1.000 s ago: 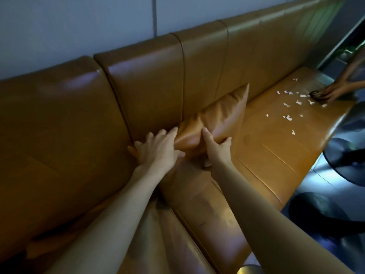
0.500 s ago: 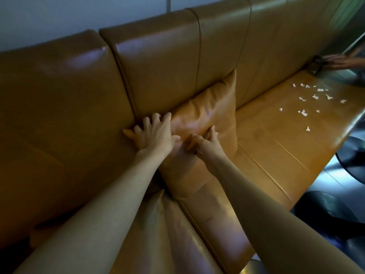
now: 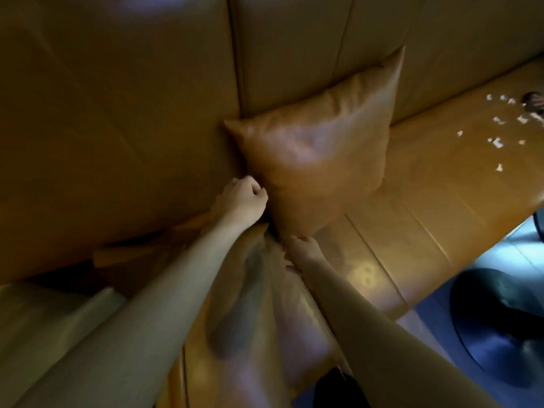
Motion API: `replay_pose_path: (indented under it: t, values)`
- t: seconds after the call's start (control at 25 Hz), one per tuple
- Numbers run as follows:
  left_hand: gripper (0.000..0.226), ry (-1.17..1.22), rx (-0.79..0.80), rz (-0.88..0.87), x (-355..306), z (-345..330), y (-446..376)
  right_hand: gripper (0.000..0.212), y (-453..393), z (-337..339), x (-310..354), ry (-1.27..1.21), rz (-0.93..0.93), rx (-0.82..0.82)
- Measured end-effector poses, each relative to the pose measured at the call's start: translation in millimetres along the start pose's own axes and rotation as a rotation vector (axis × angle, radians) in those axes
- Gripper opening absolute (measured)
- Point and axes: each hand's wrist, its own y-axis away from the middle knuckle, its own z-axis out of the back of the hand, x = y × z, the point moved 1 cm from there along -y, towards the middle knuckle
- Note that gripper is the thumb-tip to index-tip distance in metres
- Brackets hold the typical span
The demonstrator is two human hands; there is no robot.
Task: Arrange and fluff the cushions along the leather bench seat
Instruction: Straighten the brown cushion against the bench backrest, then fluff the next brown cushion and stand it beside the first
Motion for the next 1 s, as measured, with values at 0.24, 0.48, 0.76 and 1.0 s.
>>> replay_pose_path:
  t: [0.24,0.48,0.76,1.0]
  values:
    - [0.076,-0.391,0.287,0.104,106,-53,43,0.062,13,-43,-50,0.271,-0.085,0.178]
    - [0.101,-0.516,0.164,0.153,106,-79,45,0.093,19,-39,-88,0.224,-0.287,0.298]
    - [0.062,-0.106,-0.076,0.068,90,5,62,0.077,77,-32,-29,0.263,0.131,0.117]
    - [0.062,0.325,0.074,-0.003,108,65,83,0.075,128,-32,8,0.403,0.274,0.226]
